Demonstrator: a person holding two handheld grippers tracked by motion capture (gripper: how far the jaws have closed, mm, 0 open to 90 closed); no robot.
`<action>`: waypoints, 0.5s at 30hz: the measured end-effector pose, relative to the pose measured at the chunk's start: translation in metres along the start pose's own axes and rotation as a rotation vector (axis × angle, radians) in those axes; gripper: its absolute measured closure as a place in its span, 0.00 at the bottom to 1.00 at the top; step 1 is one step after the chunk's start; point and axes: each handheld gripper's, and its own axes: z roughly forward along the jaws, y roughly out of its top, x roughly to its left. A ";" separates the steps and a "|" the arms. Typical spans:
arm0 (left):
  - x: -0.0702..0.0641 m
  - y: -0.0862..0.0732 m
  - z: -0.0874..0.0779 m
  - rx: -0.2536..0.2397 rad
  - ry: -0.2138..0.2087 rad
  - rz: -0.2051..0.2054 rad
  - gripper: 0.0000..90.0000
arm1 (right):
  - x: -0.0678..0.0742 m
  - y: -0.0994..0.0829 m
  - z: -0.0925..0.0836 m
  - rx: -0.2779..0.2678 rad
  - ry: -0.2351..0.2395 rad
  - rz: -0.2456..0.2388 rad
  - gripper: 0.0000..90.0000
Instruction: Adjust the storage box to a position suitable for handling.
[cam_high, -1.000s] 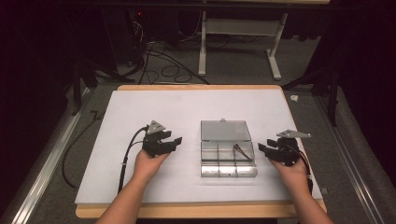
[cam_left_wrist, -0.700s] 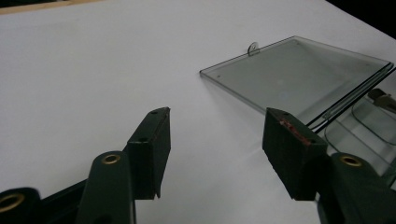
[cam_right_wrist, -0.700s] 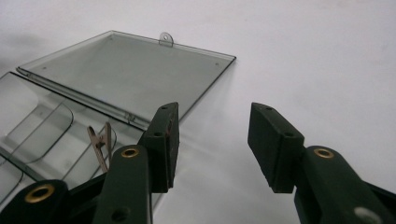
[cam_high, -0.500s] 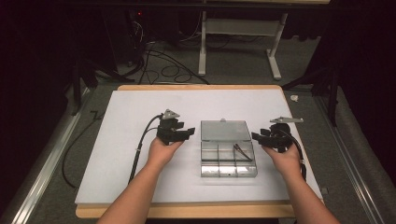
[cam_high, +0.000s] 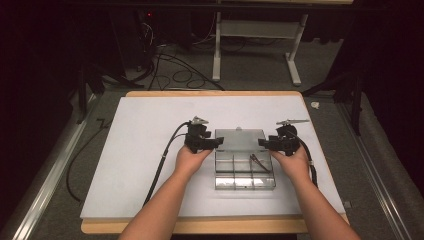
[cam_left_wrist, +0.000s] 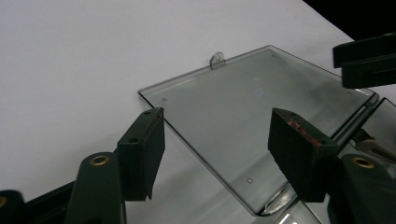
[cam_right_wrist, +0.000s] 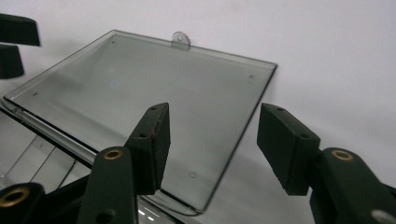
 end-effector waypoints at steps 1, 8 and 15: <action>-0.001 -0.003 0.002 -0.007 -0.003 -0.010 0.41 | 0.002 -0.001 0.002 0.007 0.008 -0.001 0.50; 0.004 -0.014 0.014 0.009 -0.069 -0.114 0.40 | 0.001 -0.002 0.007 0.010 0.026 0.042 0.46; 0.008 -0.019 0.016 0.002 -0.096 -0.161 0.39 | -0.006 -0.008 0.012 0.017 0.073 0.112 0.44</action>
